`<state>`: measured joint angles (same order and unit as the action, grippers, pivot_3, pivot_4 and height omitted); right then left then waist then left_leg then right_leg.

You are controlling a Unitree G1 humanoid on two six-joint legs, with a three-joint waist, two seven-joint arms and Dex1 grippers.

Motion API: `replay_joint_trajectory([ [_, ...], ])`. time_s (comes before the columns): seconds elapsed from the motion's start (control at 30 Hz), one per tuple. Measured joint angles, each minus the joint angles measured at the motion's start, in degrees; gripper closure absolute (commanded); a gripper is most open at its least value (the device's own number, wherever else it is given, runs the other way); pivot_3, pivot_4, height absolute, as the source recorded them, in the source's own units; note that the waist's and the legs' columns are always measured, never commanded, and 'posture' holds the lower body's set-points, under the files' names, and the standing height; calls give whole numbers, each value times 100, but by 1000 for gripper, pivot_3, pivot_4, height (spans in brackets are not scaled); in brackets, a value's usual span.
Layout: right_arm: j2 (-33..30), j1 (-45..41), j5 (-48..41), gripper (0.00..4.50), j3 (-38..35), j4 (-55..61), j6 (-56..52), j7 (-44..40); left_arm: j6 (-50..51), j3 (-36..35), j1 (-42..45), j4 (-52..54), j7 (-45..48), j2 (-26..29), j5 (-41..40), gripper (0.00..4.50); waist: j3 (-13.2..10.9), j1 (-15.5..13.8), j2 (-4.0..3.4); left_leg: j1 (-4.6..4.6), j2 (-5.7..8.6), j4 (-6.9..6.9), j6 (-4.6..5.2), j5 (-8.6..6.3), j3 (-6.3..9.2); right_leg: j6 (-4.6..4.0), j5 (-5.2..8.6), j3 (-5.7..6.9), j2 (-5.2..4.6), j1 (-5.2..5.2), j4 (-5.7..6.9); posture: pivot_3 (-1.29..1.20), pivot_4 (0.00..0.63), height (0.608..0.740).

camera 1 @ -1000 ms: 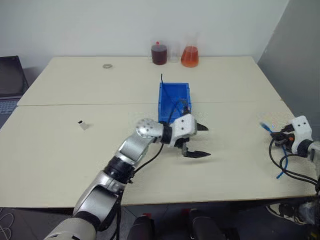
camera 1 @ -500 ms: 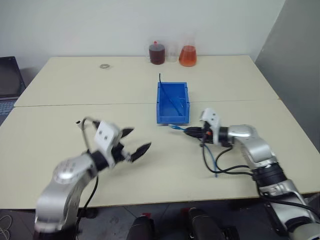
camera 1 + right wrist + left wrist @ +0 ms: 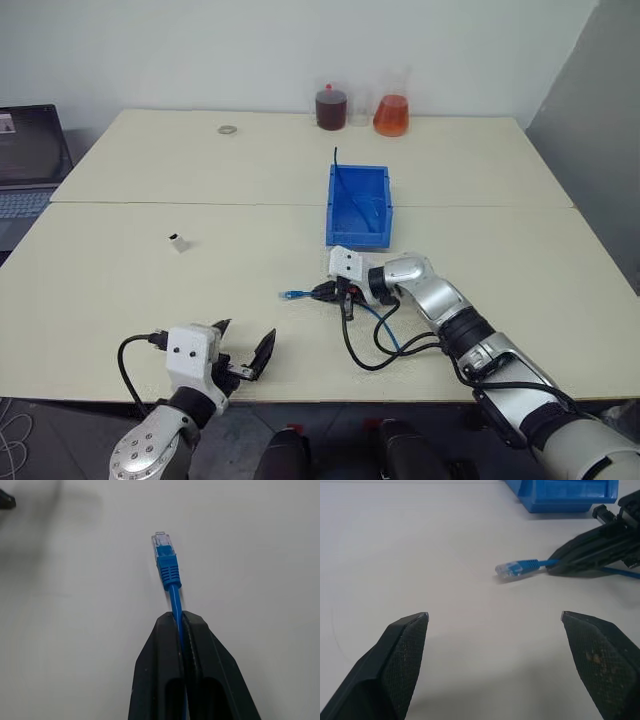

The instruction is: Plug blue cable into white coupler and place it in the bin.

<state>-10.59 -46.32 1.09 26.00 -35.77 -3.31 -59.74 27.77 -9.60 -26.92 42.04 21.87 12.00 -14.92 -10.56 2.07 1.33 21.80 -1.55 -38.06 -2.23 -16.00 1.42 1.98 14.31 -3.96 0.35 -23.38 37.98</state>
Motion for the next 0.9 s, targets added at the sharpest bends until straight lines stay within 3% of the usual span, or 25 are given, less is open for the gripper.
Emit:
replay_joint_trajectory([
  [0.07, 5, -47, 18, 3718, -5, -87, 91, -14, -82, 71, -111, -8, -4, -5, 1, 0, 0, 21, 0, -1, -4, 5, 0, 0, 2, -6, 3, -1, 6, -4, 2, 0, 150, 740],
  [0.4, 13, 20, 3, 1180, -153, -123, 151, -10, -205, 141, -156, -196, 24, 222, -62, 0, 0, 88, 0, 0, -10, 8, 0, 0, 3, -11, 7, -2, 14, -8, 7, 0, 150, 740],
  [0.43, -3, 43, -4, 1112, -173, -91, 127, -11, -203, 140, -152, -198, 27, 255, -73, 0, 0, 89, 0, 1, -10, 7, 0, 0, 3, -11, 6, -2, 14, -8, 6, 0, 150, 740],
  [0.57, -199, 280, -16, 59, -267, 350, -80, -10, -167, 60, 90, -433, 204, 644, -107, 0, 0, 83, 0, 0, -10, 8, 0, 0, 6, -10, 7, 1, 15, -8, 8, 0, 150, 740],
  [0.77, -770, 856, -703, 59, -965, 2206, -1566, -54, -165, -618, 1316, -1391, 1401, 2198, -543, 0, -3, 58, -5, 3, -13, 6, -1, 0, 3, 2, 12, -1, 19, -14, 10, 0, 150, 740],
  [0.9, -1346, 1702, -1389, 59, -1465, 3806, -2542, -28, -857, 203, 3309, -3420, 3071, 3062, -378, 0, -6, -90, -12, 31, -13, 6, -3, 1, 31, -11, 18, 34, 27, -28, 11, 0, 150, 740],
])
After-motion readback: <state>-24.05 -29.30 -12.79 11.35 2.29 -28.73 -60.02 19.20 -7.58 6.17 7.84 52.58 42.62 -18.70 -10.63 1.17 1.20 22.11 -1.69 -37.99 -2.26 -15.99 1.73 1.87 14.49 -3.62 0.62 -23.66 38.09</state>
